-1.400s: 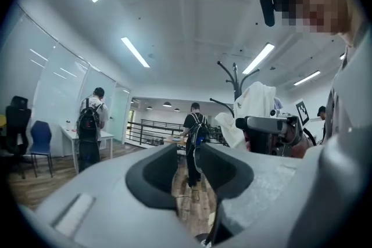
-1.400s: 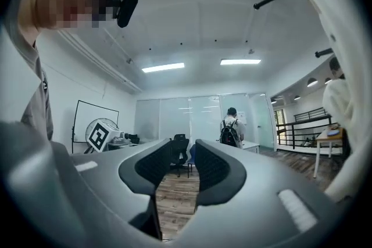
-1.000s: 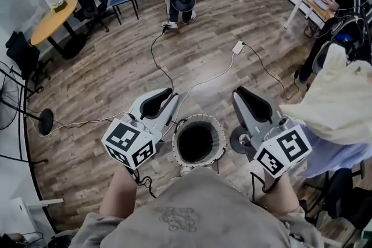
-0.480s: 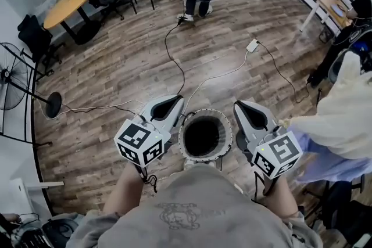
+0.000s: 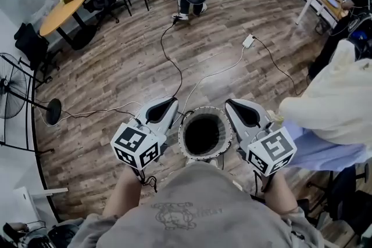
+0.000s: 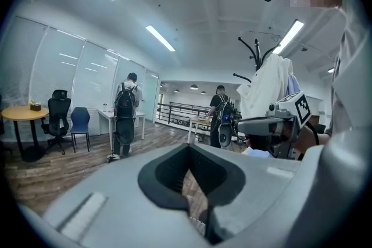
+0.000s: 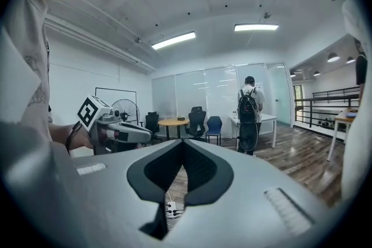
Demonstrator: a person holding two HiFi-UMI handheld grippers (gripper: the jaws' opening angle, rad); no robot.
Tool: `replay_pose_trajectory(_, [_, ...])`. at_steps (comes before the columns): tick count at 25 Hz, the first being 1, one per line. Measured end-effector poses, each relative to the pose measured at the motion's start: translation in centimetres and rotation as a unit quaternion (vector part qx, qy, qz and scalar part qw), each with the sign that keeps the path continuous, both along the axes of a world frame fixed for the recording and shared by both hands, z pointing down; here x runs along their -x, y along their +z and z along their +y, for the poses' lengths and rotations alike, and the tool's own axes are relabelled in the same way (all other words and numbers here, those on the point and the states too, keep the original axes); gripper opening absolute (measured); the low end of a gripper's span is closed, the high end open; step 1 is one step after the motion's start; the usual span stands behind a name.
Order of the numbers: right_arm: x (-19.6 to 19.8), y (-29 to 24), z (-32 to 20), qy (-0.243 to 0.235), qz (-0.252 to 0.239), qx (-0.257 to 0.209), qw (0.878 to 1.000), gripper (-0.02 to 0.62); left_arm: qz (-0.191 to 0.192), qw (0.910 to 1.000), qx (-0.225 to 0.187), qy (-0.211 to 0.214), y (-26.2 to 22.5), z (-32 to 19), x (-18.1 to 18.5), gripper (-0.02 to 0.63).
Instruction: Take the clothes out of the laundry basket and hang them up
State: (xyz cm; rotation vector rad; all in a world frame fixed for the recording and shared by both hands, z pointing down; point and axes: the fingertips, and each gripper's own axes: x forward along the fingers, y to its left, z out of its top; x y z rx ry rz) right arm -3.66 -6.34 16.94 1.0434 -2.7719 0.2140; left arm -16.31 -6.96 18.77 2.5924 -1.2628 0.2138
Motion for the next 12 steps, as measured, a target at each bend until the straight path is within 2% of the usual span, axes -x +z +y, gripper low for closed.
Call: replay_pose_trajectory(12, [-1.1, -0.3, 0.4, 0.019, 0.008, -0.002, 1.0, 0.026, 0.003, 0.9999, 0.005, 0.015, 0.4, -0.1, -1.0, 0.0])
